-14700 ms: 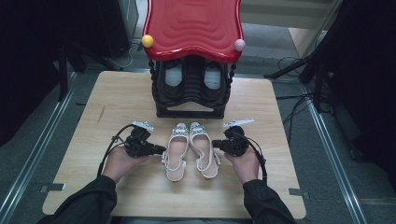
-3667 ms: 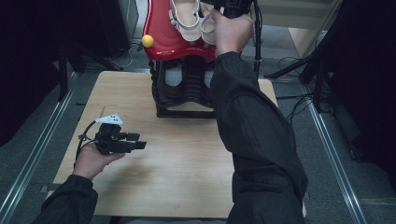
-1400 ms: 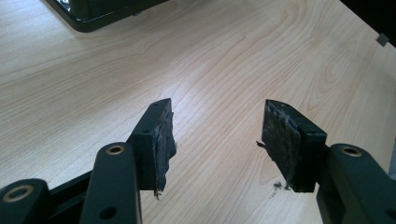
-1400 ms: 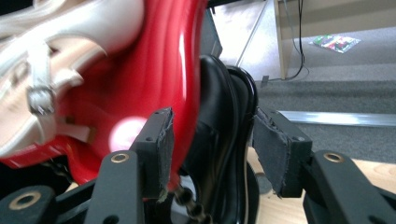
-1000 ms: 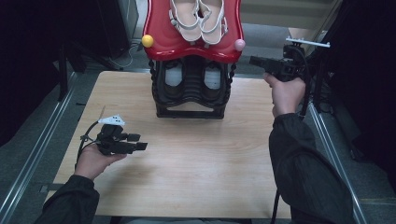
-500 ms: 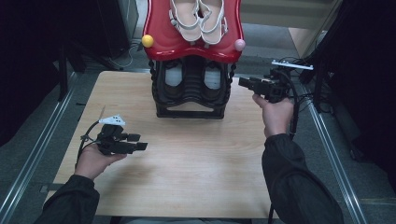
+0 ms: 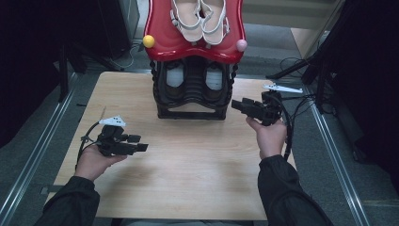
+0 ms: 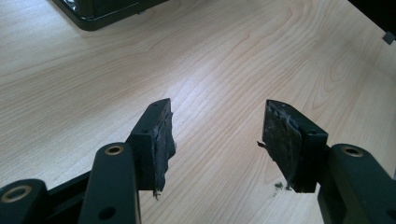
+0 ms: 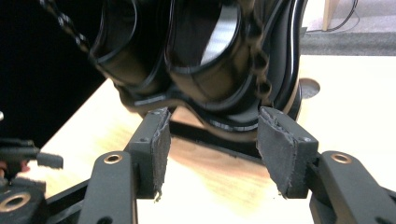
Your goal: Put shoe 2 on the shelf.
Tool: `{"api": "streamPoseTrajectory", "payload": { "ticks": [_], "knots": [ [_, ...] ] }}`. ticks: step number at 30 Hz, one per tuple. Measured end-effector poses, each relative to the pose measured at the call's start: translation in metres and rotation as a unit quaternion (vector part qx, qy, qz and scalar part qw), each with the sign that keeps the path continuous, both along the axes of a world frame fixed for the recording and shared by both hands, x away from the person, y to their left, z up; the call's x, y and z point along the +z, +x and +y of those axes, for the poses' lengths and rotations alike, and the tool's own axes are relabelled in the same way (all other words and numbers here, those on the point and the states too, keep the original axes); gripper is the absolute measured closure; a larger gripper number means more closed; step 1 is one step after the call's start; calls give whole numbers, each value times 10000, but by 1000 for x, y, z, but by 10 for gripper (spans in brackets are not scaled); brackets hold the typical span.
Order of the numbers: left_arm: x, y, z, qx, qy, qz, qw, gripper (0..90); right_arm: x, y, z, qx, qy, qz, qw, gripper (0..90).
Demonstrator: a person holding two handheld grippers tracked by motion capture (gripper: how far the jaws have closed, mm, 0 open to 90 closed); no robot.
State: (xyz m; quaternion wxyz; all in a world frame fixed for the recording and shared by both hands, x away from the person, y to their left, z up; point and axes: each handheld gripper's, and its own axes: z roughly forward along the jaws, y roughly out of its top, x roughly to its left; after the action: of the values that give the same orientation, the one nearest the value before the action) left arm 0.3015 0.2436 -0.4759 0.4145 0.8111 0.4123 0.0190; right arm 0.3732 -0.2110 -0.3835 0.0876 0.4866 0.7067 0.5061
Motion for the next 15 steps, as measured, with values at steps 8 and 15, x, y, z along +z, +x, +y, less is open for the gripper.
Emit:
{"api": "streamPoseTrajectory", "payload": {
  "ticks": [8, 15],
  "knots": [
    [0, 0, 2, 43, -25, -2, 10000, 431, -23, -15, -3, 115, 50, 111, 9999, 436],
    [0, 0, 2, 18, -2, 6, 10000, 429, -43, -30, -5, 178, -30, 142, 9997, 426]
  ]
}}
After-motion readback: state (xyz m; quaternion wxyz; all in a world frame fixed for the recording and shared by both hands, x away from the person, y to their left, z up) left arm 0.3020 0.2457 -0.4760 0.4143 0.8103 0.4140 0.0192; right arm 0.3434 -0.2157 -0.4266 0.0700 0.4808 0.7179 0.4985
